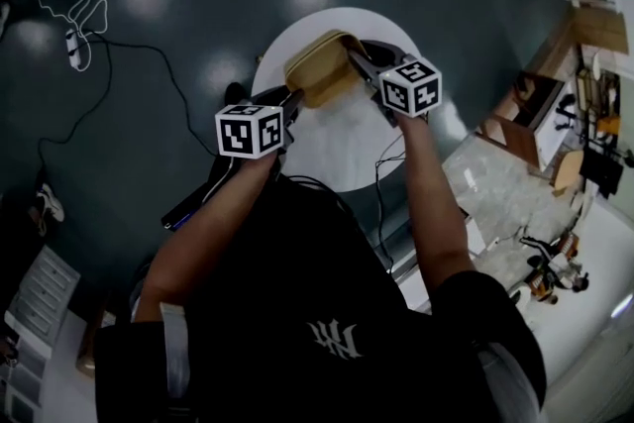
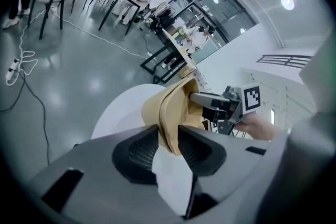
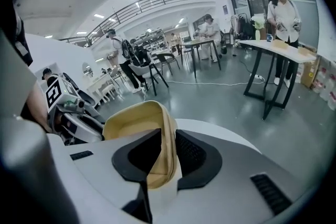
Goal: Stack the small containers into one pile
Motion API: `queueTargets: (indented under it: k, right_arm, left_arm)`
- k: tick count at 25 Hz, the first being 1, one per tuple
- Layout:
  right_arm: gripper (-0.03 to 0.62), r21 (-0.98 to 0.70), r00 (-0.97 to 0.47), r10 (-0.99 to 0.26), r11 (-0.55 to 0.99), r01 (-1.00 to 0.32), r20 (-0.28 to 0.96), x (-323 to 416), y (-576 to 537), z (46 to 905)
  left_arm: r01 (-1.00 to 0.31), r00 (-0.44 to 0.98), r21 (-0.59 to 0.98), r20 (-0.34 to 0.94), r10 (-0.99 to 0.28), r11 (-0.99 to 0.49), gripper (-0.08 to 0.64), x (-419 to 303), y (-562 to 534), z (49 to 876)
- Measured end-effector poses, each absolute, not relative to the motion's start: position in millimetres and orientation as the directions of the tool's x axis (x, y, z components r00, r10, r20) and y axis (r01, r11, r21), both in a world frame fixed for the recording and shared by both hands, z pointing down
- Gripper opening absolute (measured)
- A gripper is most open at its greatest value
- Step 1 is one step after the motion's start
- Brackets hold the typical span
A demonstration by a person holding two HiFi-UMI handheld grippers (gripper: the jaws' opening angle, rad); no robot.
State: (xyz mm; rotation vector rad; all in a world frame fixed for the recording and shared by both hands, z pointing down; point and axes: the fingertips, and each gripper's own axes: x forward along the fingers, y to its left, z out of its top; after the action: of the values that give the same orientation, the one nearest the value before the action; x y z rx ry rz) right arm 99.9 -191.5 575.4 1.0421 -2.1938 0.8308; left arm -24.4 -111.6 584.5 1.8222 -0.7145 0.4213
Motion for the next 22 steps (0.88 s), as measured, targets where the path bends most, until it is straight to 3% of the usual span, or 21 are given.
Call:
queueTargets:
  k: [5,22]
  right_arm:
    - [0.101,-0.298,-0.51,-0.549,0.432,-0.851,0.662,118,-179,548]
    - [0.091,-0.319,-0.376,-0.714,0.221,-0.922,0.591,193,-94,501]
  left_arm:
    - [-0.641,0.767,0.699,0.578,-0.277,-0.316,0.062,-22,-121,563]
    - [-0.516,0.8,0.587,0.59,-0.106,-0.624,0.051,43,-118,509]
